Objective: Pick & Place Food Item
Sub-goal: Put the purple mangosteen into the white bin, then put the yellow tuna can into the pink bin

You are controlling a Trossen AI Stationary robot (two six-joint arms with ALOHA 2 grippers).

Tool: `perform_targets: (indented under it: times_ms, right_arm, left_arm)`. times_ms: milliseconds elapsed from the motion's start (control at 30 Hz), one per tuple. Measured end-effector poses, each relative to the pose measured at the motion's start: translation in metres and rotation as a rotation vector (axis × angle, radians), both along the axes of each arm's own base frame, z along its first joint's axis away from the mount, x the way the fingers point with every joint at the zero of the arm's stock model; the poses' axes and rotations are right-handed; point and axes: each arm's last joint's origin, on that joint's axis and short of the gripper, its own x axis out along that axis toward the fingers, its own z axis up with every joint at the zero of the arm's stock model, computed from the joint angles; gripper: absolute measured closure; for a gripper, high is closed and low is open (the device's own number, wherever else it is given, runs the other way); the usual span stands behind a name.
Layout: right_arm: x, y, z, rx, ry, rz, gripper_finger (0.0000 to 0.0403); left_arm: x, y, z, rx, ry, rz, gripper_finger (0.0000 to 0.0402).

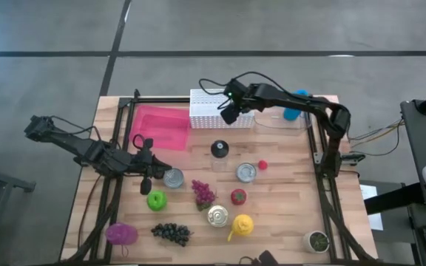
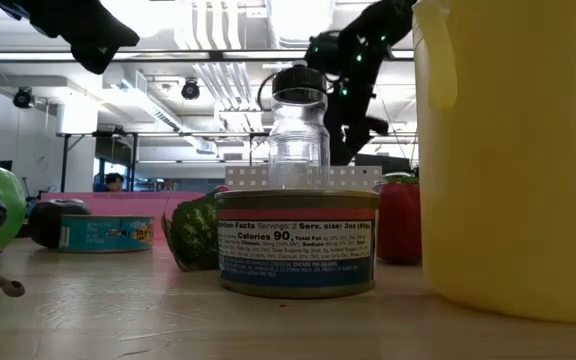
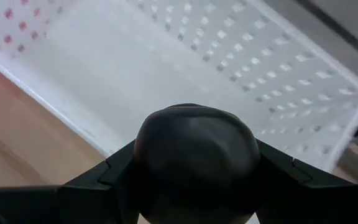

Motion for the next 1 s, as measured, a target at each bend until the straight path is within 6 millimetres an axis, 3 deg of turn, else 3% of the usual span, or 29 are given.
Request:
perform_targets:
  times_ms: [167,600,1000]
  right_arm:
    - [0.0004,-0.0061,-0.0082,0.026,0.013,0.007,0.0184]
    - [-0.0038,-0.009,-0.0002,0.013,-0.012,-0.004,0.0182]
    - [-0.0034,-0.0095,-0.0015,0.006,-0.004,-0.008,0.0126]
  left_arm:
    - [-0.0001,0.0,-0.0002,-0.014,0.002,0.007,0.0395]
    - [-0.0002,0.0001,-0.0004,-0.02,0.003,0.01,0.0395]
    - [-0.0002,0.0001,-0.0004,-0.02,0.003,0.01,0.0396]
